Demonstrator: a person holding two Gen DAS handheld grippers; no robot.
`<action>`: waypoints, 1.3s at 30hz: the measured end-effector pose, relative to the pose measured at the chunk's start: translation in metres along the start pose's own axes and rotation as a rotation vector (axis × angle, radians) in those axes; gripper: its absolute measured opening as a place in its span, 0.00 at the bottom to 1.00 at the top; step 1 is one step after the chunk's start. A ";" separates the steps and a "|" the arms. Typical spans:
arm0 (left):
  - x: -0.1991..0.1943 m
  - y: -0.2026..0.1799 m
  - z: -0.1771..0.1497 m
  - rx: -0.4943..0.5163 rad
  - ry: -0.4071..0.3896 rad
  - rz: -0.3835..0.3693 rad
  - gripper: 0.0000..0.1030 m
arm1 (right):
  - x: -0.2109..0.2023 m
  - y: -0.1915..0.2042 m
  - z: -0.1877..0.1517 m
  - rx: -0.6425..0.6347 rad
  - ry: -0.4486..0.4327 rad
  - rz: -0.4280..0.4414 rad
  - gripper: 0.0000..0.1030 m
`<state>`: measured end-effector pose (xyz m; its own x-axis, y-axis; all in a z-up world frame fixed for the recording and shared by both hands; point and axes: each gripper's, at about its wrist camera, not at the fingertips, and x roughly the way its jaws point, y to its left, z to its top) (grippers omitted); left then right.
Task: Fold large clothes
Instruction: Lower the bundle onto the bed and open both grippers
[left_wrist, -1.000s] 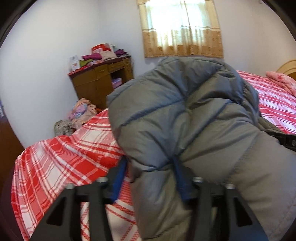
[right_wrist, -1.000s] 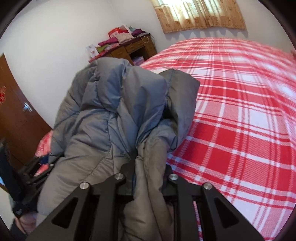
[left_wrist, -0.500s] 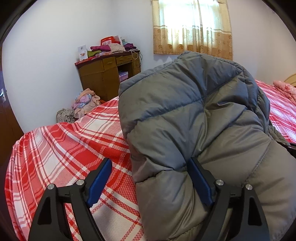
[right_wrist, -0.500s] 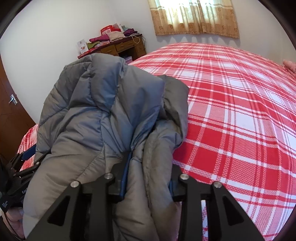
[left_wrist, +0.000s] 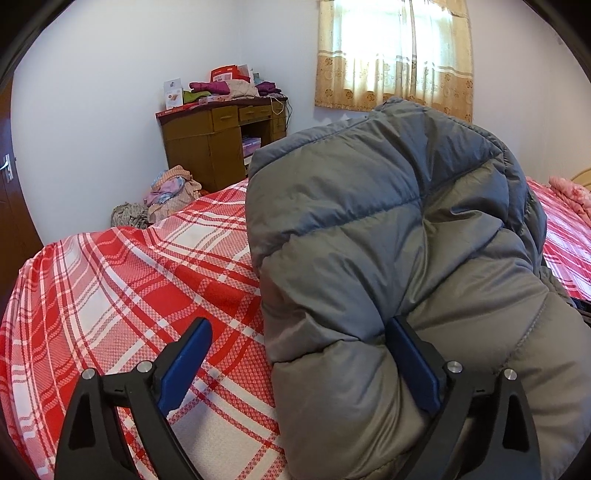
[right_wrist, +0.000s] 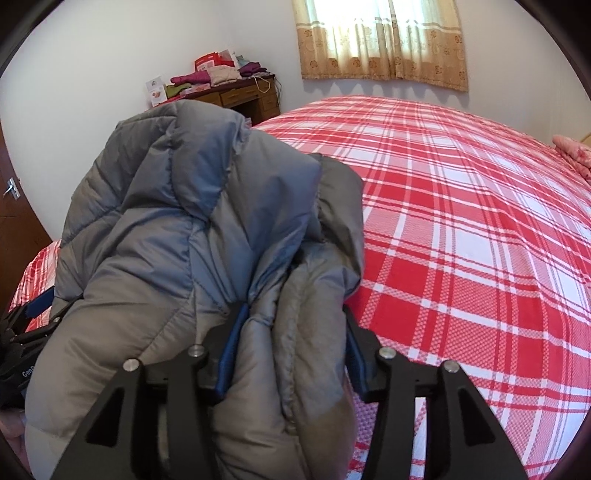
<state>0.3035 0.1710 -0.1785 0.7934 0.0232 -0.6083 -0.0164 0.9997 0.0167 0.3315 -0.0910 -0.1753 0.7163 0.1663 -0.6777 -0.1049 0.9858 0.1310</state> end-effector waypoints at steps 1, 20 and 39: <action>0.001 0.001 0.000 -0.002 0.001 -0.001 0.94 | 0.000 0.000 0.000 0.000 -0.003 -0.006 0.54; 0.017 0.014 -0.004 -0.048 0.014 -0.012 0.99 | 0.007 -0.004 -0.003 0.018 -0.011 -0.040 0.68; -0.016 0.003 0.003 0.006 0.006 0.063 0.99 | -0.003 0.001 0.007 -0.027 -0.003 -0.081 0.72</action>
<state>0.2929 0.1736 -0.1661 0.7875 0.0859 -0.6104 -0.0625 0.9963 0.0595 0.3340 -0.0907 -0.1684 0.7254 0.0855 -0.6830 -0.0645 0.9963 0.0563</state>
